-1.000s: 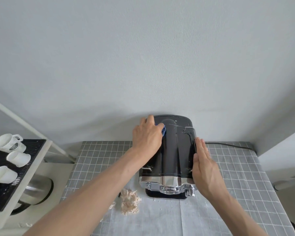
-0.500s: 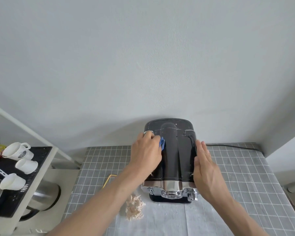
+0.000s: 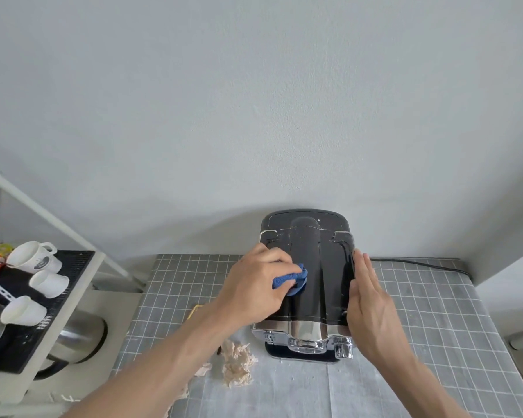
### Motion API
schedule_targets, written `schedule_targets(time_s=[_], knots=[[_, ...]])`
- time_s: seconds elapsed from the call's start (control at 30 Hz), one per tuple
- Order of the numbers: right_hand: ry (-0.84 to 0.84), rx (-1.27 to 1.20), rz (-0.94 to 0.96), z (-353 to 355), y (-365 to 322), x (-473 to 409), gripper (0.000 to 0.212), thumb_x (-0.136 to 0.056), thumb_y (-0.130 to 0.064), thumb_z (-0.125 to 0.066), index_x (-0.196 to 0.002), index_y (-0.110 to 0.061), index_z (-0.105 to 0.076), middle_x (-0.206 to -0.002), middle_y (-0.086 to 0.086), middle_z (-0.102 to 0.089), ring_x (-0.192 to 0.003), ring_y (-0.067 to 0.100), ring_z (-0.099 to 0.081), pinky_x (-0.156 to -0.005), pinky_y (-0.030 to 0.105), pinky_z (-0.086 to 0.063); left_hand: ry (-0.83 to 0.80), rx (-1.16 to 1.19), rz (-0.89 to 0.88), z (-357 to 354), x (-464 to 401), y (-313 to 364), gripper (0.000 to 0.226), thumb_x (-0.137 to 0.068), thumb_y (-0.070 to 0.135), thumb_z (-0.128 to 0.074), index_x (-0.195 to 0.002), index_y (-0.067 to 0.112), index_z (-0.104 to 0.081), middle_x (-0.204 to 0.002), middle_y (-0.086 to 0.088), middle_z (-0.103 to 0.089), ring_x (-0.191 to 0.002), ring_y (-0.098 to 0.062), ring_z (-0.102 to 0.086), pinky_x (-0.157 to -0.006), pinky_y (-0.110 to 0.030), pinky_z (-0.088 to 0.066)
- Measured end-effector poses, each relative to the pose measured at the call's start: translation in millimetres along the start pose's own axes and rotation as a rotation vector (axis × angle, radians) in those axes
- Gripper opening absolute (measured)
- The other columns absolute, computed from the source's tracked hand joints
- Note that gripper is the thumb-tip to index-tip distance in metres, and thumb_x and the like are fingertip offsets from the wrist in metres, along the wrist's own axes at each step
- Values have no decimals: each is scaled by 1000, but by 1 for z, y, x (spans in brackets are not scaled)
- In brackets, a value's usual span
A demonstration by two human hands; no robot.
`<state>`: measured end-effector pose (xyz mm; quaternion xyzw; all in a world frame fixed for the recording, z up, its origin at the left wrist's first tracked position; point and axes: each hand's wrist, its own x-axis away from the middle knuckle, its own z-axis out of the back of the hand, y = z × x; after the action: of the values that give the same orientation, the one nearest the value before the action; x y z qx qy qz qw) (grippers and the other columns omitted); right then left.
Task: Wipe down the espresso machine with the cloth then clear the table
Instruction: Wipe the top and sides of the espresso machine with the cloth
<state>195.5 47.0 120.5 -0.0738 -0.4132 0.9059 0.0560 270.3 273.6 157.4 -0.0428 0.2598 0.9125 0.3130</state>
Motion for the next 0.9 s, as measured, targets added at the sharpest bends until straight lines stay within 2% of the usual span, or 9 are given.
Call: schedule_targets(time_s=[0.1,0.2,0.33,0.47,0.63,0.73,0.8,0.83,0.9], knots=[[10,-6,18,1,1,0,57,-108,-12,-27,-163,-28,-16,-157,-20,-14,-154,8,-16,-119,36,-36,50,-50,15,-3,-21,-5,25,-90,19,-77,-111,32,-79,-107,19,-69,-93,-16,-55,-75,-33,-52],[-4,8,14,1,2,0,58,-108,-14,-27,-162,-34,-16,-154,-26,-10,-146,30,-41,-104,41,-50,112,-111,97,-7,-65,-12,24,-92,18,-72,-111,31,-79,-109,16,-71,-95,-20,-57,-75,-39,-56],[-6,30,-22,-2,3,1,59,-108,-15,-26,-160,-41,-15,-149,-44,-5,-130,44,-55,-98,49,-54,50,-90,136,-10,-89,-10,25,-96,18,-66,-113,31,-79,-113,15,-70,-99,-21,-54,-79,-43,-55],[-7,12,1,-6,4,1,60,-108,-18,-25,-158,-47,-12,-137,-64,2,-124,49,-58,-94,57,-56,-11,9,45,-6,-55,-6,25,-95,19,-71,-114,33,-78,-114,17,-69,-100,-18,-51,-84,-41,-52],[59,-12,1,-5,-1,2,61,-107,-7,-30,-162,-30,-18,-156,-25,-13,-143,34,-43,-111,50,-44,-158,81,-103,7,12,18,24,-90,24,-76,-110,36,-79,-111,22,-67,-98,-12,-50,-88,-26,-46],[54,-1,-24,-4,0,2,61,-107,-7,-30,-162,-30,-17,-155,-20,-13,-137,38,-50,-105,51,-49,-148,44,-102,10,11,17,22,-91,28,-76,-110,37,-78,-111,23,-67,-97,-8,-50,-86,-21,-45],[42,9,-17,-3,0,0,61,-107,-8,-30,-162,-29,-17,-155,-20,-13,-128,44,-55,-99,51,-51,-57,-10,-57,5,-8,8,22,-90,25,-77,-109,35,-77,-109,20,-69,-95,-12,-55,-79,-26,-49],[31,12,-12,-2,1,0,60,-107,-8,-29,-162,-29,-16,-156,-20,-13,-133,41,-52,-101,50,-50,5,-56,-14,3,-20,3,22,-90,22,-77,-108,34,-76,-108,19,-69,-93,-15,-57,-75,-30,-52],[10,1,-19,-2,1,-1,60,-107,-9,-27,-163,-28,-15,-159,-19,-15,-152,17,-28,-117,44,-39,76,-166,67,-1,-41,-7,24,-89,17,-75,-109,31,-75,-106,16,-70,-91,-18,-58,-66,-34,-55]])
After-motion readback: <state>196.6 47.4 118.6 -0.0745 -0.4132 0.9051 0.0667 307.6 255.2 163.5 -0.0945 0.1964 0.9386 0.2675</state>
